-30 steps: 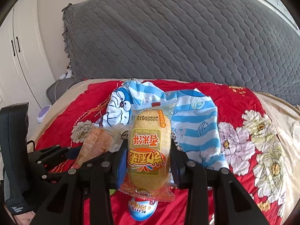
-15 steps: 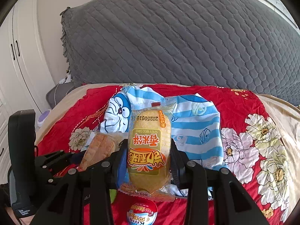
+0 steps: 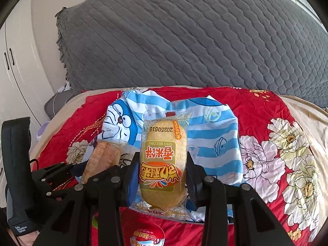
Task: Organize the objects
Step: 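Move both held cakes over the striped shirt in the tray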
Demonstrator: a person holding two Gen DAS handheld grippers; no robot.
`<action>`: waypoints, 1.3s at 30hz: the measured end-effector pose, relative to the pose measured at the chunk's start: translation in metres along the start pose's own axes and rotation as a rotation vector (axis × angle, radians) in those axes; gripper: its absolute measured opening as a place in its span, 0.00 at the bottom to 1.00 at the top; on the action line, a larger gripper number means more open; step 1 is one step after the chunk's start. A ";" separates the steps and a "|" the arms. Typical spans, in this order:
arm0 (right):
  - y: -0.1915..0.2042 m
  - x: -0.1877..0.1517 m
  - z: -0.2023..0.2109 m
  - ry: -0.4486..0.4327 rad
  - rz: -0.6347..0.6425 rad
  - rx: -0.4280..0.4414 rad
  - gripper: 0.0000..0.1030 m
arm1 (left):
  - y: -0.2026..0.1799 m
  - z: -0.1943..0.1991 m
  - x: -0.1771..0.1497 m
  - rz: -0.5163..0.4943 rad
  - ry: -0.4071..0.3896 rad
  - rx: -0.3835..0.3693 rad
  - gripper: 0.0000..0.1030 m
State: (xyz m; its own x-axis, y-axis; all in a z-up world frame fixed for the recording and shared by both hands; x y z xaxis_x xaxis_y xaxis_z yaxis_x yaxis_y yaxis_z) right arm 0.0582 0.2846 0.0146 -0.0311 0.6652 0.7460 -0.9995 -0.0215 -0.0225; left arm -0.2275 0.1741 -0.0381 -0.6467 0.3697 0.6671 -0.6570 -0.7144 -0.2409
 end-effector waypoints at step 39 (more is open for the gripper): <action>-0.044 -0.002 -0.105 0.203 -0.021 -0.072 0.39 | 0.005 -0.078 0.035 -0.038 0.071 0.031 0.41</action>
State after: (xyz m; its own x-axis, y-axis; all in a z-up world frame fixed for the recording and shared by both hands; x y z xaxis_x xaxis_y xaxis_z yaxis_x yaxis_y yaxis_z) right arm 0.1026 0.3626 -0.0557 -0.0024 0.8020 0.5973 -0.9972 0.0426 -0.0613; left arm -0.2834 0.2296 -0.0709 -0.6477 0.4376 0.6237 -0.6704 -0.7163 -0.1938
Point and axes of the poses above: each gripper's, at about its wrist camera, not at the fingertips, and z roughly against the way its jaws point, y to its left, x to its top, the point moved 9 cm from there along -z, roughly the way its jaws point, and after that the axes turned 2 degrees about -z, right-handed, at the moved point
